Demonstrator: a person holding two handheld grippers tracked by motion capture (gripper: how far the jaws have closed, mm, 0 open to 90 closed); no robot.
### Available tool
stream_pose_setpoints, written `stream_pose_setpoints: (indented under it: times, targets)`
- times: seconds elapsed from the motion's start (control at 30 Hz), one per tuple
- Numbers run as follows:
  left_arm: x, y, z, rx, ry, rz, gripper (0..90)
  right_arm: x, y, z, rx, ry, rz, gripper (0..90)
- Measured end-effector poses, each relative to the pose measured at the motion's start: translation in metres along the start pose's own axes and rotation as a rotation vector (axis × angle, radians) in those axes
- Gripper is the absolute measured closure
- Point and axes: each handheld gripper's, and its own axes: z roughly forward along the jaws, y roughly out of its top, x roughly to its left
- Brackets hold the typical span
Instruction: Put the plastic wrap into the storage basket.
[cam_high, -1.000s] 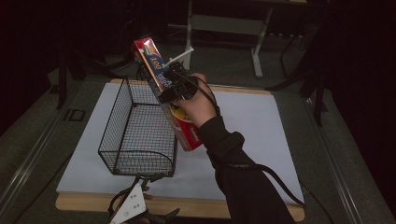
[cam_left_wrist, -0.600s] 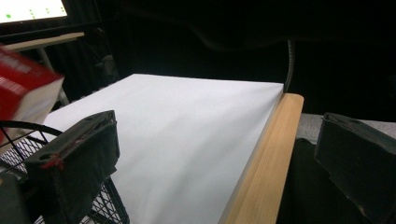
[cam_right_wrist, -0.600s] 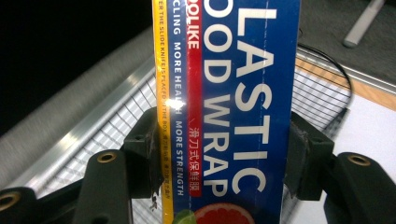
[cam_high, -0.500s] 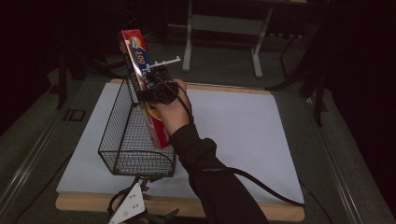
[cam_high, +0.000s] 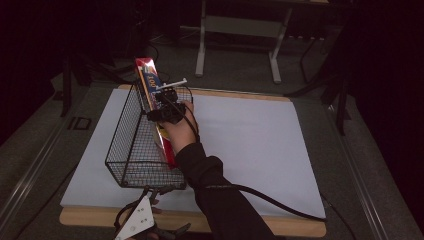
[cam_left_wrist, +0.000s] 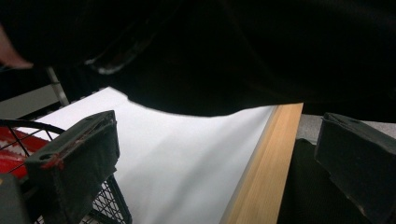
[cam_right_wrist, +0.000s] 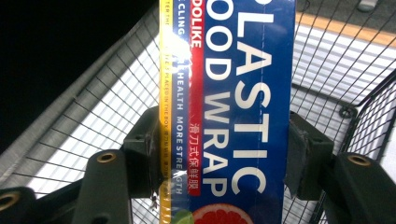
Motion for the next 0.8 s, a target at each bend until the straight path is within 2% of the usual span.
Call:
stream_pose_setpoints:
  times: [0.13, 0.2, 0.3, 0.4, 0.43, 0.5, 0.6, 0.63, 0.73, 0.8]
  targets:
    - [0.0, 0.0, 0.0, 0.001, 0.001, -0.001, 0.4, 0.005, -0.007, 0.017, 0.036, -0.023, -0.017, 39.3]
    - [0.0, 0.0, 0.0, 0.003, 0.002, 0.001, 0.4, 0.004, -0.01, 0.025, 0.058, -0.06, -0.035, 39.3]
    - [0.0, 0.0, 0.0, 0.003, 0.0, 0.001, 0.4, 0.002, -0.015, 0.033, 0.067, -0.065, -0.021, 39.1]
    - [0.0, 0.0, 0.0, 0.007, -0.003, 0.001, 0.4, 0.004, -0.018, 0.04, 0.103, -0.094, -0.051, 38.8]
    - [0.0, 0.0, 0.0, 0.007, -0.004, 0.001, 0.4, 0.004, -0.02, 0.043, 0.108, -0.09, -0.046, 38.6]
    - [0.0, -0.001, 0.001, 0.006, -0.004, -0.001, 0.4, 0.006, -0.021, 0.044, 0.095, -0.098, -0.067, 38.4]
    - [0.0, -0.001, 0.001, 0.007, -0.002, -0.002, 0.4, 0.007, -0.021, 0.044, 0.094, -0.081, -0.075, 33.2]
    - [0.001, -0.001, 0.0, 0.006, -0.001, -0.002, 0.4, 0.007, -0.02, 0.041, 0.084, -0.064, -0.061, 32.2]
    - [0.001, -0.001, 0.0, 0.009, 0.0, 0.0, 0.4, 0.007, -0.018, 0.034, 0.071, -0.041, -0.073, 29.8]
    - [0.001, 0.0, 0.0, 0.008, 0.002, 0.0, 0.4, 0.007, -0.018, 0.026, 0.057, -0.016, -0.077, 25.2]
